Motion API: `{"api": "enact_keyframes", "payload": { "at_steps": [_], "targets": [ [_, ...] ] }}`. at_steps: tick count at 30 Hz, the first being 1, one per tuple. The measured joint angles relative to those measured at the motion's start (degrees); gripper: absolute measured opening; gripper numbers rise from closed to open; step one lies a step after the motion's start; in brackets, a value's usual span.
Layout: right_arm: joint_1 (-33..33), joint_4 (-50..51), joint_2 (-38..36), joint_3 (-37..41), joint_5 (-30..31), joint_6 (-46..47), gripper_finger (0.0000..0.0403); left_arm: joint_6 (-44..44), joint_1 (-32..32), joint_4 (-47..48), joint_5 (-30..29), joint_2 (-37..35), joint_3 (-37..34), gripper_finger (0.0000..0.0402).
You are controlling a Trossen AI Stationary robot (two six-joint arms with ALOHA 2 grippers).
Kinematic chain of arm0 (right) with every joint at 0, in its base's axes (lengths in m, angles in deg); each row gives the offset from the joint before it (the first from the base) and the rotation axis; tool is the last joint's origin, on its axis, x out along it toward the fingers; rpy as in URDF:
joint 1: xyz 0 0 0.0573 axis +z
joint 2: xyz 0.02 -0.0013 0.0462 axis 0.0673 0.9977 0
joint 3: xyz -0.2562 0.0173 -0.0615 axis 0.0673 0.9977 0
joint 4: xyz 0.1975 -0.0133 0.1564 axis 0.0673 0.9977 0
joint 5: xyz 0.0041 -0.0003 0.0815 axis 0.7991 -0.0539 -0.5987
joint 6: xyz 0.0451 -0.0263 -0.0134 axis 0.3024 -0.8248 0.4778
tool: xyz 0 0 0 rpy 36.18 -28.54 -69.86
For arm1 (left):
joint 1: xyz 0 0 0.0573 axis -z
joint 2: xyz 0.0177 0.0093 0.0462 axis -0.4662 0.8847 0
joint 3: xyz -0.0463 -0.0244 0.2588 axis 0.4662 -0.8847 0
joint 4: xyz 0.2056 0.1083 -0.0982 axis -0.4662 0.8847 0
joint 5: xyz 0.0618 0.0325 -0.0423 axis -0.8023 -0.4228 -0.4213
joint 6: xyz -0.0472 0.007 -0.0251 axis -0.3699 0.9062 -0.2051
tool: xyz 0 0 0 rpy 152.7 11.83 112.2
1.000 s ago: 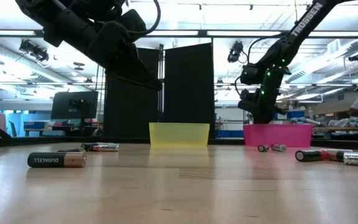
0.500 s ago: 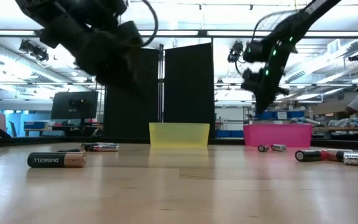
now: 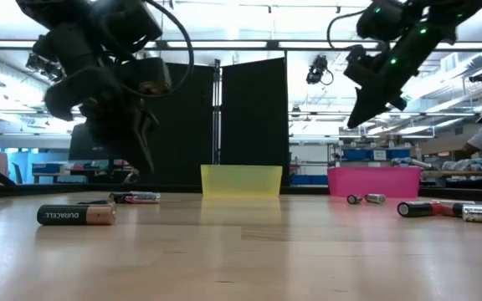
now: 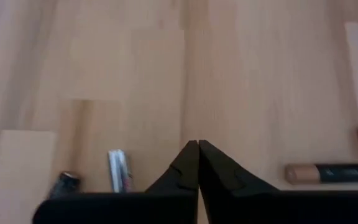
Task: Sort batteries
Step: Put the black-brown battery into the yellow bin
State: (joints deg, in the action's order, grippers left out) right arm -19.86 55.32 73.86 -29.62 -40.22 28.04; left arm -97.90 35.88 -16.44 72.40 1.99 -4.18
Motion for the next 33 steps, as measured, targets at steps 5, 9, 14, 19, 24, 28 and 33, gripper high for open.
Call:
{"api": "enact_keyframes", "payload": {
  "at_steps": [5,9,14,19,24,28,33],
  "targets": [
    [7.36,-2.03,-1.82,1.57,3.39,3.52,0.0009,-0.04,1.84,3.41,2.43,0.0,0.0,0.001],
    [12.53,-5.09,-1.55,1.87,4.83,4.33,0.0009,-1.83,3.39,4.23,7.21,0.0,0.0,0.0011],
    [17.08,-8.45,-1.45,1.9,6.76,4.33,0.0009,2.19,6.09,4.23,8.19,0.0,0.0,0.0015],
    [19.03,-9.03,-1.45,1.9,8.15,5.0,0.0009,8.08,8.12,3.59,6.62,0.0,0.0,0.0053],
    [19.21,-9.03,-1.45,1.9,8.28,5.38,0.0009,13.82,8.66,-0.35,7.21,0.0,0.0,0.0111],
    [19.2,-9.03,-1.45,1.9,8.28,5.38,0.0009,19.75,9.32,-4.12,9.52,0.0,0.0,0.0147],
    [19.2,-9.02,-1.45,1.9,8.28,5.31,0.0009,27.28,9.67,-5.05,10.21,0.77,0.0,0.0165]
  ]
}}
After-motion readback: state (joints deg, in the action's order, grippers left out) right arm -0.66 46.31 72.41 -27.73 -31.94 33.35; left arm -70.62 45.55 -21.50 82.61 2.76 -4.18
